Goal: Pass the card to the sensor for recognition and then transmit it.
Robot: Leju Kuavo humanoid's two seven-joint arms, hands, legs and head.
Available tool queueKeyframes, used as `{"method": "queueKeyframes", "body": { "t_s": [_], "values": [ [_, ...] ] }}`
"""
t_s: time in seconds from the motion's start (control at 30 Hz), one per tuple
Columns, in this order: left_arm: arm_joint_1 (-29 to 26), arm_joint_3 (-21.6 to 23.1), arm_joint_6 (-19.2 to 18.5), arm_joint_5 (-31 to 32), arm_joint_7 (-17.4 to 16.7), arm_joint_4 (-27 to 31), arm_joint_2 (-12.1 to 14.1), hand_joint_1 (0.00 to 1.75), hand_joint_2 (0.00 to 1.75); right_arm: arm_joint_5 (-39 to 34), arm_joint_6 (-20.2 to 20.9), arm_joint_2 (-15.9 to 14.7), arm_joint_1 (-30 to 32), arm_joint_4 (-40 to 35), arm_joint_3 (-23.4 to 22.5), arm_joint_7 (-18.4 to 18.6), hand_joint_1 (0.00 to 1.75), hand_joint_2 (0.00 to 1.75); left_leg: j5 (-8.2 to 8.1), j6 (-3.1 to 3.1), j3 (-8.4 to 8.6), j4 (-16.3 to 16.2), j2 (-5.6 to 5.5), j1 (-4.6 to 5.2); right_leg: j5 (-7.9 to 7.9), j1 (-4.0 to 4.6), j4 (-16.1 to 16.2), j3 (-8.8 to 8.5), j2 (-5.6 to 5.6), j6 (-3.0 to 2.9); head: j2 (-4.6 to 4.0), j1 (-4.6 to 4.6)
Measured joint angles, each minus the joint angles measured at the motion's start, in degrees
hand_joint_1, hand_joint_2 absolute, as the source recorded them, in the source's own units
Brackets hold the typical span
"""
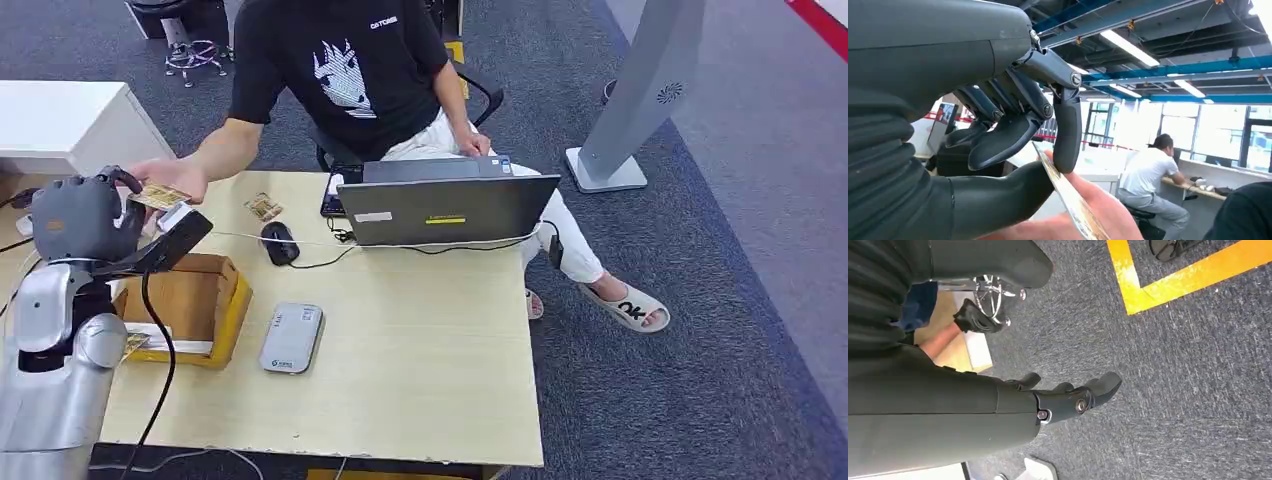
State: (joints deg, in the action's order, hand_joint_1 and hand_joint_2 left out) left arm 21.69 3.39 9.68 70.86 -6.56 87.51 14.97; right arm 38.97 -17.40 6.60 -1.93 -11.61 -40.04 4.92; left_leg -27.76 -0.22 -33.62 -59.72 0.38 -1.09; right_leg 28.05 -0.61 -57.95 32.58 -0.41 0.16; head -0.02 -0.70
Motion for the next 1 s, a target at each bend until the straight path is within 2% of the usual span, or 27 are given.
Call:
{"method": "queueKeyframes", "body": {
  "t_s": [0.33, 0.37, 0.4, 0.7, 1.0],
  "values": [
    [0.6, 0.0, -0.1, 0.1, -0.5, -0.7, -0.8, 1.75, 1.75, 0.0, 0.0, 0.0, 0.0, 0.0, 0.0, 0.0, 0.0, 1.75, 0.0, 0.0, 0.0, 0.0, 0.0, -0.01, 0.0, 0.0, 0.0, 0.0, 0.0, 0.0, 0.0, 0.0],
    [0.6, 0.0, -0.1, 0.1, -0.5, -0.7, -0.8, 0.09, 1.75, 0.0, 0.0, 0.0, 0.0, 0.0, 0.0, 0.0, 0.0, 1.75, 0.0, 0.0, 0.0, 0.0, 0.0, -0.01, 0.0, 0.0, 0.0, 0.0, 0.0, 0.0, 0.0, 0.0],
    [0.6, 0.0, -0.2, 0.1, -0.5, -0.7, -0.9, 0.0, 1.75, 0.0, 0.0, 0.0, 0.0, 0.0, 0.0, 0.0, 0.0, 1.75, 0.0, 0.0, 0.0, 0.0, 0.0, -0.01, 0.0, 0.0, 0.0, 0.0, 0.0, 0.0, 0.0, 0.0],
    [-0.3, 0.0, 0.4, -1.6, -0.7, -0.7, -2.1, 0.0, 1.75, 0.3, 0.0, 0.0, 0.0, 0.0, -0.5, 0.5, 0.0, 1.75, 0.0, 0.0, -0.01, 0.0, 0.0, 0.01, 0.0, 0.0, 0.0, -0.01, 0.0, 0.0, 0.0, 0.0],
    [-8.9, 0.0, 2.6, -4.3, 0.7, 5.1, -2.2, 0.0, 1.75, 0.5, 0.0, 0.0, 0.1, 0.0, -2.1, 0.5, 0.0, 1.75, -0.02, 0.01, -0.03, 0.0, 0.0, 0.0, 0.02, 0.0, 0.0, 0.0, 0.0, 0.01, 0.0, 0.0]
  ]
}}
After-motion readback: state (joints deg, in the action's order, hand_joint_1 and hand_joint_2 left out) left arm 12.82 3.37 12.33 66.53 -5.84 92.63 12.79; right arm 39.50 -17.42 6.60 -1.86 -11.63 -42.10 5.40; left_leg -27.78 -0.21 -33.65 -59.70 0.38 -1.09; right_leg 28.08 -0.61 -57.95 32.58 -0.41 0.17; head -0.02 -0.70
